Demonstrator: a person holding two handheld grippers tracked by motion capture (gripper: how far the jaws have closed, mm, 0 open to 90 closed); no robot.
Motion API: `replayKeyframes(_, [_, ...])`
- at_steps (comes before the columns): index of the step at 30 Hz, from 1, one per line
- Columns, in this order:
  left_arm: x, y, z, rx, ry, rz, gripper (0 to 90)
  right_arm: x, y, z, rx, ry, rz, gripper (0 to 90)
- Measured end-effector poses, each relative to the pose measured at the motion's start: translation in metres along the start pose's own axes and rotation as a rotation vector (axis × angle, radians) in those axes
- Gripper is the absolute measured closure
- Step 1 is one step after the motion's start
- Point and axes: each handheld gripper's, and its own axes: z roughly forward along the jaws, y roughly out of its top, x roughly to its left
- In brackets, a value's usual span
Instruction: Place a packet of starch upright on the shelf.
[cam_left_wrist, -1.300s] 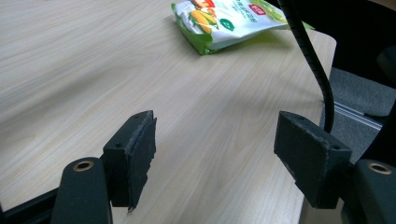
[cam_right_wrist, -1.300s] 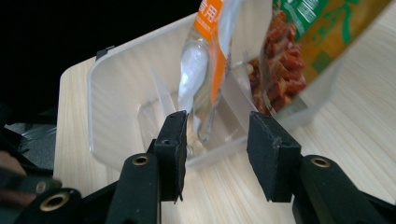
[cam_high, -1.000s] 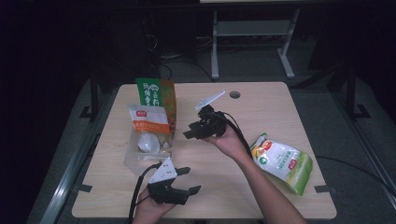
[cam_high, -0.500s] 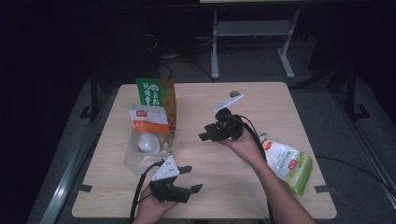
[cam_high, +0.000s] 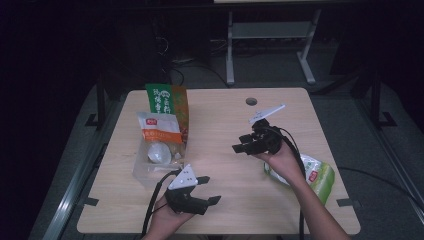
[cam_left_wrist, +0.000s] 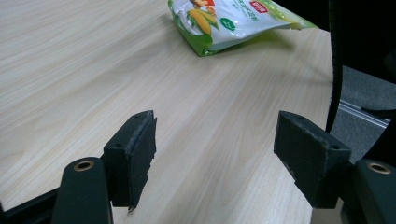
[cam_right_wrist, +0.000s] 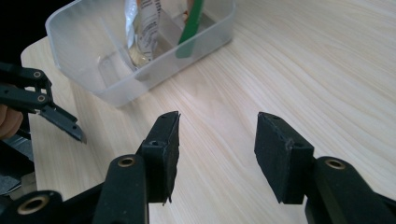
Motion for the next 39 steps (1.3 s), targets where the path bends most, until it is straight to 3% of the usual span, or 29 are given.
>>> replayKeyframes(15, [-0.002,0.007,0.02,0.014,-0.032,-0.019,29.3,-0.013,-0.04,-0.037,-0.006,-0.06,0.063,47.9])
replayKeyframes(39, [-0.015,0.033,0.064,0.035,-0.102,0.028,31.1,-0.043,-0.117,-0.09,0.032,-0.218,0.179,46.0])
